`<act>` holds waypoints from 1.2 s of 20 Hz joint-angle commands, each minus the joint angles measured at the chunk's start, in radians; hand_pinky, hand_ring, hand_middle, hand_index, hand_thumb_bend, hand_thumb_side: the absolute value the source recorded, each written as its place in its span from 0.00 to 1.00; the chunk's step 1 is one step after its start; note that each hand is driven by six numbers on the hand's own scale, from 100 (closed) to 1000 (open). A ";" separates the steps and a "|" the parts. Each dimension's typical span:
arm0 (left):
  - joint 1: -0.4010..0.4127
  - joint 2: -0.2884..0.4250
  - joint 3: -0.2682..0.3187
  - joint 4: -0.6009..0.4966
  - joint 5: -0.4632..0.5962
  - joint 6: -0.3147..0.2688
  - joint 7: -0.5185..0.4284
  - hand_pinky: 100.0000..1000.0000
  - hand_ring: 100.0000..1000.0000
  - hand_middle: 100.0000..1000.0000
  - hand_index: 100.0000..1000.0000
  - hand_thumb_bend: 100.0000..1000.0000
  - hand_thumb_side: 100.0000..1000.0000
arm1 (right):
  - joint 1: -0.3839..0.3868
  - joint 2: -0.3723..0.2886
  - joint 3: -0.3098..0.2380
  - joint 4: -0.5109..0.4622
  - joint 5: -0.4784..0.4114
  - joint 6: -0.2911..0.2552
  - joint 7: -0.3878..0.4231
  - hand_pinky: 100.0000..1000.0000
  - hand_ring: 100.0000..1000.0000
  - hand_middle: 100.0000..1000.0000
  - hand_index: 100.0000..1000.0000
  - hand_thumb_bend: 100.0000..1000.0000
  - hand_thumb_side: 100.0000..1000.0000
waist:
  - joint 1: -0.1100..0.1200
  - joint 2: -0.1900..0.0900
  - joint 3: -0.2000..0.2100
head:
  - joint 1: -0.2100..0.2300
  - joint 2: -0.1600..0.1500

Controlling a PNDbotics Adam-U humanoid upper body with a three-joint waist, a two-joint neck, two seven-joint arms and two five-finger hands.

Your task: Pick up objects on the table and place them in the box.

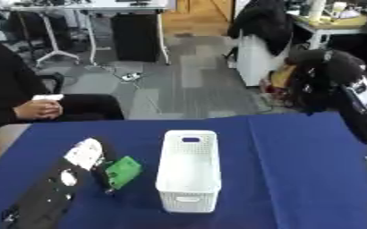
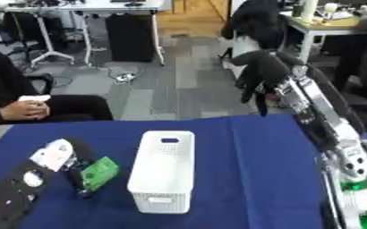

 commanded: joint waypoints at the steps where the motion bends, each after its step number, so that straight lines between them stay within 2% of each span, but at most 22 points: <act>1: -0.017 0.007 0.013 0.005 0.020 -0.001 -0.012 0.91 0.93 1.00 0.87 0.17 1.00 | -0.016 -0.003 -0.001 -0.015 -0.002 0.000 0.003 0.13 0.38 0.46 0.74 0.24 1.00 | -0.001 -0.008 -0.001 | 0.001 0.005; 2: -0.017 0.007 0.013 0.007 0.028 0.000 -0.015 0.92 0.96 1.00 0.89 0.19 1.00 | -0.016 -0.003 -0.001 -0.015 -0.002 0.000 0.003 0.13 0.38 0.46 0.74 0.24 1.00 | -0.001 -0.008 -0.001 | 0.001 0.006; 3: -0.017 0.006 0.013 0.007 0.036 0.001 -0.017 0.85 0.84 0.89 0.79 0.07 1.00 | -0.016 -0.003 -0.001 -0.015 -0.002 0.001 0.003 0.13 0.38 0.46 0.74 0.24 1.00 | -0.001 -0.008 -0.001 | 0.002 0.007; 5: -0.015 0.006 0.015 0.010 0.058 0.002 -0.020 0.79 0.75 0.79 0.72 0.00 1.00 | -0.016 -0.003 -0.002 -0.015 -0.003 0.002 0.003 0.13 0.38 0.46 0.74 0.24 1.00 | -0.001 -0.008 0.000 | 0.003 0.009; 7: -0.014 0.006 0.016 0.011 0.079 0.005 -0.023 0.71 0.65 0.70 0.65 0.00 1.00 | -0.016 -0.004 -0.002 -0.015 -0.003 0.002 0.003 0.13 0.38 0.46 0.74 0.24 1.00 | -0.001 -0.008 0.000 | 0.003 0.011; 8: -0.013 0.006 0.016 0.011 0.088 0.007 -0.024 0.68 0.62 0.67 0.63 0.00 0.97 | -0.016 -0.004 -0.002 -0.015 -0.003 0.003 0.004 0.13 0.38 0.46 0.74 0.24 1.00 | -0.001 -0.008 0.000 | 0.003 0.011; 10: -0.013 0.007 0.015 0.008 0.108 0.010 -0.027 0.56 0.50 0.54 0.50 0.00 0.88 | -0.015 -0.005 -0.002 -0.015 -0.003 0.003 0.003 0.13 0.38 0.46 0.74 0.24 1.00 | -0.002 -0.008 0.001 | 0.003 0.011; 12: -0.014 0.009 0.013 0.002 0.127 0.009 -0.030 0.46 0.41 0.45 0.41 0.00 0.84 | -0.015 -0.006 -0.002 -0.015 -0.003 0.003 0.004 0.13 0.38 0.46 0.74 0.24 1.00 | -0.002 -0.008 0.001 | 0.004 0.012; 14: -0.016 0.011 0.009 -0.006 0.142 0.003 -0.036 0.35 0.31 0.36 0.32 0.00 0.84 | -0.015 -0.006 -0.002 -0.015 -0.003 0.003 0.004 0.13 0.38 0.46 0.74 0.24 1.00 | -0.002 -0.009 0.001 | 0.005 0.013; 15: -0.016 0.012 0.008 -0.011 0.149 -0.003 -0.040 0.33 0.29 0.34 0.30 0.00 0.84 | -0.015 -0.006 -0.002 -0.015 -0.003 0.003 0.004 0.13 0.38 0.46 0.74 0.24 1.00 | -0.002 -0.009 0.001 | 0.006 0.013; 17: -0.017 0.015 0.005 -0.025 0.165 -0.015 -0.045 0.20 0.17 0.23 0.21 0.00 0.83 | -0.014 -0.006 -0.002 -0.015 -0.003 0.003 0.004 0.13 0.38 0.46 0.74 0.24 1.00 | -0.001 -0.009 0.001 | 0.006 0.014; 21: -0.019 0.026 0.001 -0.061 0.200 -0.042 -0.055 0.09 0.05 0.12 0.15 0.00 0.81 | -0.014 -0.007 -0.002 -0.015 -0.002 0.004 0.004 0.13 0.38 0.46 0.74 0.24 1.00 | -0.001 -0.009 0.002 | 0.008 0.016; 24: -0.017 0.033 0.000 -0.080 0.222 -0.057 -0.057 0.05 0.00 0.09 0.13 0.00 0.80 | -0.014 -0.008 -0.003 -0.015 -0.002 0.004 0.004 0.13 0.38 0.46 0.74 0.24 1.00 | -0.001 -0.010 0.003 | 0.009 0.016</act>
